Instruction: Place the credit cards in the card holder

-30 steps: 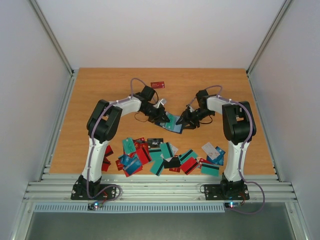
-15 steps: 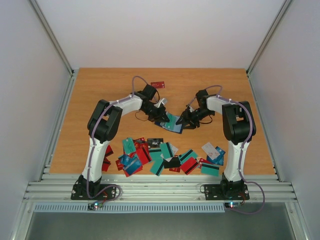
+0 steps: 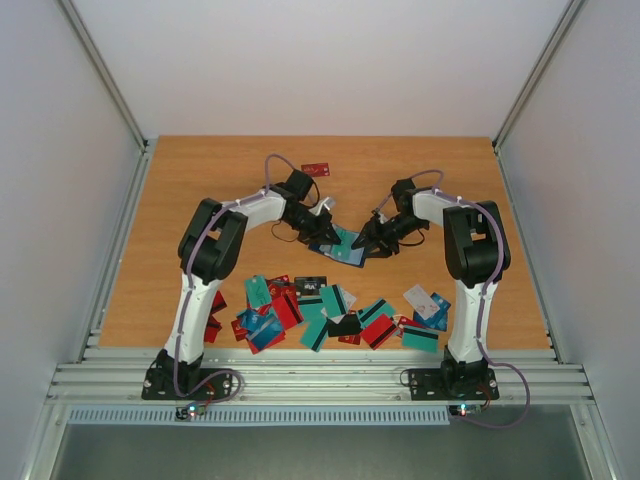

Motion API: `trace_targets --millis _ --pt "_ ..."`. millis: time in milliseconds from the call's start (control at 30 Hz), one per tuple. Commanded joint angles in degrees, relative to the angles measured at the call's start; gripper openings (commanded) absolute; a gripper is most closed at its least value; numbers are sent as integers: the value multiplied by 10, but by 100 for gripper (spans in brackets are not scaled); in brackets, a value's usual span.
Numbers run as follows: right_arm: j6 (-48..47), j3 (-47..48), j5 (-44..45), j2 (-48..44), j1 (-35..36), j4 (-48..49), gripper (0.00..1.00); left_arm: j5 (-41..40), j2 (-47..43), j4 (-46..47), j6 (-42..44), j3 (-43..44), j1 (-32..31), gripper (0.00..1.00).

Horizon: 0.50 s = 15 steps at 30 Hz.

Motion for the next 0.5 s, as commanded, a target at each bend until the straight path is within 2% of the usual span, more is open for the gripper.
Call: trace_targets --millis 0,467 --pt "-6 5 34 27 4 30 43 -25 35 2 -10 6 -12 0" --pt "-7 19 31 31 4 25 43 -8 47 17 -34 7 -24 0"
